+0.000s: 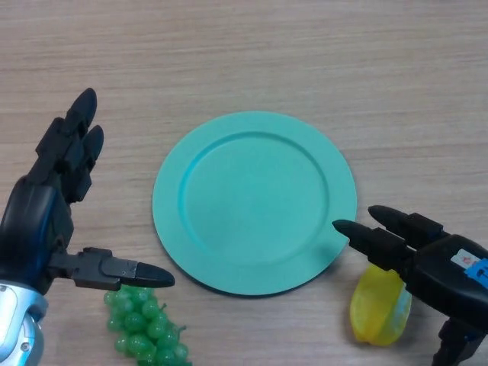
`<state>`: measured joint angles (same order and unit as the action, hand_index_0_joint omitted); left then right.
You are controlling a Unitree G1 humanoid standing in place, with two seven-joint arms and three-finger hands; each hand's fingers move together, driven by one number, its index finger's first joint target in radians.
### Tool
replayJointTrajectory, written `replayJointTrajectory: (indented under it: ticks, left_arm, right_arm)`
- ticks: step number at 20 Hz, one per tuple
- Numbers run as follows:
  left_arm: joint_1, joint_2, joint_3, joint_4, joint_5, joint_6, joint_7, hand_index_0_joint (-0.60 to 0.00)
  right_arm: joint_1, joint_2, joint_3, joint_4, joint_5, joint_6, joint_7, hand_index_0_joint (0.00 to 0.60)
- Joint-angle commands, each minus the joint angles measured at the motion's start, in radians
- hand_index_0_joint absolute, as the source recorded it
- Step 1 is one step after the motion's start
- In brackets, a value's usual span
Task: Pick up the yellow starfruit and place it on the plate
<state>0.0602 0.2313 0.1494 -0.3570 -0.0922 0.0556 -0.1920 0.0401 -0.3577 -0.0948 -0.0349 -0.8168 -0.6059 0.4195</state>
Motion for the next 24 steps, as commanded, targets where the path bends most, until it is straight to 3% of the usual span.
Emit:
replayJointTrajectory:
  ticks: [1, 5, 8, 10, 11, 12, 13, 15, 24]
  left_arm:
    - [-0.009, 0.031, 0.068, -0.081, 0.002, -0.088, -0.010, 0.000]
    - [-0.014, 0.031, 0.072, -0.091, 0.002, -0.099, 0.002, 0.000]
    - [-0.010, 0.027, 0.062, -0.089, 0.009, -0.106, 0.001, 0.000]
    - [-0.009, 0.028, 0.063, -0.089, 0.008, -0.109, 0.000, 0.000]
    - [-0.008, 0.028, 0.064, -0.088, 0.008, -0.111, -0.002, 0.000]
    - [-0.006, 0.028, 0.064, -0.087, 0.009, -0.112, -0.003, 0.000]
    - [-0.005, 0.029, 0.068, -0.086, 0.008, -0.112, -0.008, 0.000]
    - [-0.001, 0.031, 0.077, -0.086, 0.011, -0.107, -0.020, 0.000]
    - [0.019, 0.024, 0.089, -0.086, 0.029, -0.114, -0.032, 0.000]
  right_arm:
    - [-0.028, -0.032, -0.048, -0.030, 0.057, -0.061, -0.076, 0.000]
    - [-0.010, -0.025, -0.030, -0.044, 0.076, -0.068, -0.013, 0.000]
    - [-0.016, -0.018, -0.022, -0.032, 0.091, -0.068, -0.006, 0.000]
    - [-0.022, -0.006, 0.002, -0.034, 0.151, -0.038, 0.027, 0.000]
    - [-0.024, -0.008, 0.002, -0.029, 0.144, -0.047, 0.023, 0.149]
    - [-0.024, -0.013, -0.001, -0.024, 0.133, -0.059, 0.018, 0.250]
    - [-0.036, -0.021, -0.013, -0.008, 0.088, -0.090, -0.025, 0.399]
    - [-0.054, -0.018, -0.026, -0.005, 0.088, -0.083, -0.115, 0.599]
    - [-0.067, -0.031, -0.038, -0.007, 0.042, -0.094, -0.195, 0.600]
